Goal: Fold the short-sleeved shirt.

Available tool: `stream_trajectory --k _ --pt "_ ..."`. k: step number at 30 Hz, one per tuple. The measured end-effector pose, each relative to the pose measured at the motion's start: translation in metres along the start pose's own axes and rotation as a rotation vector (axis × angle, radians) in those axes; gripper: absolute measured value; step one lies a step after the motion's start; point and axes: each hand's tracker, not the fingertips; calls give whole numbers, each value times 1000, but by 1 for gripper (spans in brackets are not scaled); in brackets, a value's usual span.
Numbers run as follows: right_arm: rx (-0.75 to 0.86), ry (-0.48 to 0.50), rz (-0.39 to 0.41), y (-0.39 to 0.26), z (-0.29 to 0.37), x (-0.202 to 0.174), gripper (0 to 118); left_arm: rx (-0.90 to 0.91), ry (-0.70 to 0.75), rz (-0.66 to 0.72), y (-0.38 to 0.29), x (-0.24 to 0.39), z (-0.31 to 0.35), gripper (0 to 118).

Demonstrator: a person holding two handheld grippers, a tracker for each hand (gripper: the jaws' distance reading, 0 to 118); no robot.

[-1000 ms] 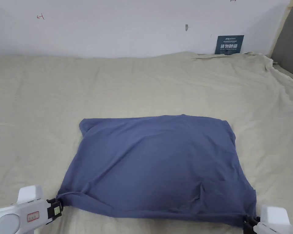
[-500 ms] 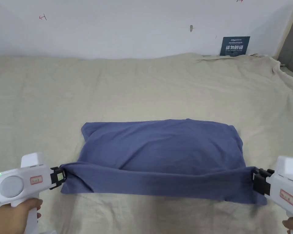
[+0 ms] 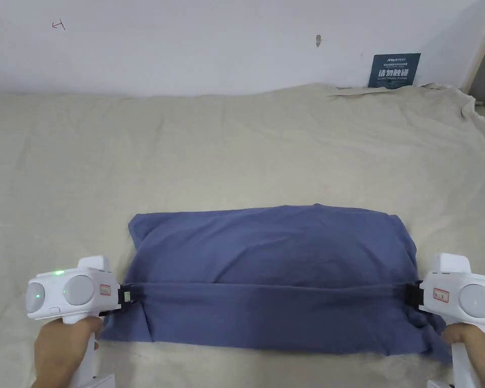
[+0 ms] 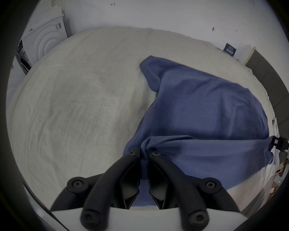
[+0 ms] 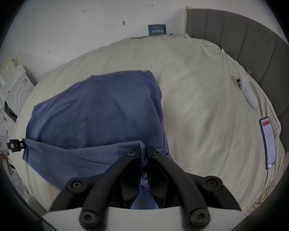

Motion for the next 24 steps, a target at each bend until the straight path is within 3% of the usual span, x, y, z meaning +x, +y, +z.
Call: stream_trajectory --k 8,9,11,12,13,14,24 --pt "-26 -35 52 -7 -5 -10 8 -16 41 -62 -1 6 0 11" --pt "-12 -36 59 -6 1 -12 16 -16 52 -69 0 7 3 19" --pt "10 -35 58 0 5 -4 63 -19 71 -79 4 10 10 54" --pt "23 -26 53 3 13 -4 80 -18 75 -91 4 12 17 75" --pt "49 -8 44 5 22 -3 89 -11 77 -100 5 13 22 97" --pt "85 15 40 6 36 -6 90 7 75 -108 5 14 29 108" --pt "373 99 58 -1 155 -14 90 263 -19 -108 -8 20 131 111"
